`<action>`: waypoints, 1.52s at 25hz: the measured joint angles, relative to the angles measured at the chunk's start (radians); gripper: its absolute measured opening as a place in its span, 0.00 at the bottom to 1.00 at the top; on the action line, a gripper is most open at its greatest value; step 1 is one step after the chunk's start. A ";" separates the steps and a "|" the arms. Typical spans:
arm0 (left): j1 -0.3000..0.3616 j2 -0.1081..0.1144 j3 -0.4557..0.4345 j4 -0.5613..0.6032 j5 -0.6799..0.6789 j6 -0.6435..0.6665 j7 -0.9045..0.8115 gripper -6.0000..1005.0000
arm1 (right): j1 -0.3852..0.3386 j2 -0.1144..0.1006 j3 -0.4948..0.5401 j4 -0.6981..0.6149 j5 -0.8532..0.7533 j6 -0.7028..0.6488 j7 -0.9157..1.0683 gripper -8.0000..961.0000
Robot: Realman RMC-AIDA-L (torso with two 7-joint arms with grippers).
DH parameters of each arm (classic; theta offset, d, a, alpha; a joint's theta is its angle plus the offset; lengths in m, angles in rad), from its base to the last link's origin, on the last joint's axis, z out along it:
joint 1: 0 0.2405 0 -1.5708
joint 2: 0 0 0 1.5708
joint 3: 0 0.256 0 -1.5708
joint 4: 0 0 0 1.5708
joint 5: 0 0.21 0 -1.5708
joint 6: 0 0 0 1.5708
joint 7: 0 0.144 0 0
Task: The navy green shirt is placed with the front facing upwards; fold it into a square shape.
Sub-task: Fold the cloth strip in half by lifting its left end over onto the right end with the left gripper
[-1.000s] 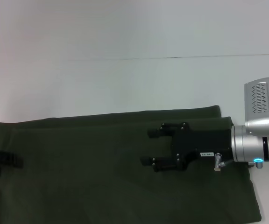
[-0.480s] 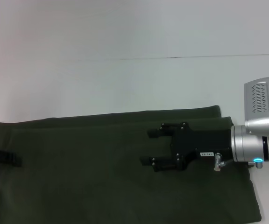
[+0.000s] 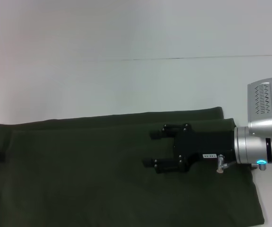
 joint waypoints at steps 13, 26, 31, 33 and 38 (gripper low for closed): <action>0.005 -0.005 -0.002 -0.053 0.033 -0.037 0.000 0.85 | 0.002 -0.001 0.000 0.000 0.001 0.009 0.000 0.86; 0.006 -0.003 0.006 -0.061 0.042 -0.065 0.010 0.85 | 0.008 0.001 0.000 0.000 -0.003 0.019 0.000 0.86; 0.006 -0.005 0.007 -0.064 0.041 -0.065 0.020 0.85 | 0.010 0.001 0.000 0.000 -0.002 0.033 0.010 0.86; 0.006 -0.005 0.007 -0.064 0.042 -0.065 0.020 0.85 | 0.011 0.001 0.000 0.000 -0.002 0.033 0.011 0.86; 0.007 -0.005 0.006 -0.065 0.042 -0.068 0.020 0.85 | 0.012 0.001 0.000 0.000 -0.001 0.033 0.011 0.86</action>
